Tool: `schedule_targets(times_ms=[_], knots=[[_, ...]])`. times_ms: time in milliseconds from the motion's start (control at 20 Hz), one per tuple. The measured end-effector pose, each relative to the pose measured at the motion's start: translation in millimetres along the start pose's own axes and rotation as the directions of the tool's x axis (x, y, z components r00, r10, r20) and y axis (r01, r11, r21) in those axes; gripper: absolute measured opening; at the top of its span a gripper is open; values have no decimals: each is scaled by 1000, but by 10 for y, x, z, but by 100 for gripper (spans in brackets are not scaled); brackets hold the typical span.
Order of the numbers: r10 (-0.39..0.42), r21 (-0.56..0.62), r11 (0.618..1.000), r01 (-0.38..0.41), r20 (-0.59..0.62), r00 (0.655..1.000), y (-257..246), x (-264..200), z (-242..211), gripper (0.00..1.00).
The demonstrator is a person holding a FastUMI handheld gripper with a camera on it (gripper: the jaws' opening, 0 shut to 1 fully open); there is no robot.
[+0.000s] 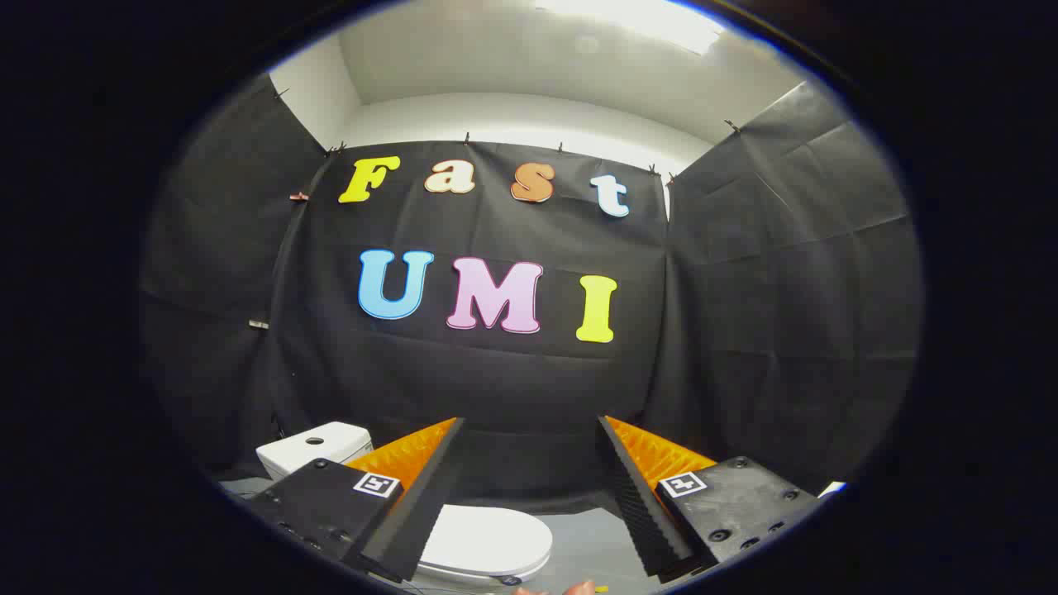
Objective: Open the toilet lid.
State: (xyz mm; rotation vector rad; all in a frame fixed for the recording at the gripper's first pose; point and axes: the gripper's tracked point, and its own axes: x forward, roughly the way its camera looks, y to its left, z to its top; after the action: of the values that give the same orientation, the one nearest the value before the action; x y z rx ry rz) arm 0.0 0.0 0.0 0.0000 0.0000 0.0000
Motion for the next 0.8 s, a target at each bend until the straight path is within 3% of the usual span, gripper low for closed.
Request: schedule_targets(times_ms=[800], knots=[[-19, -7, 1000, 18, -45, 999, 55, 53, -146, 98]])
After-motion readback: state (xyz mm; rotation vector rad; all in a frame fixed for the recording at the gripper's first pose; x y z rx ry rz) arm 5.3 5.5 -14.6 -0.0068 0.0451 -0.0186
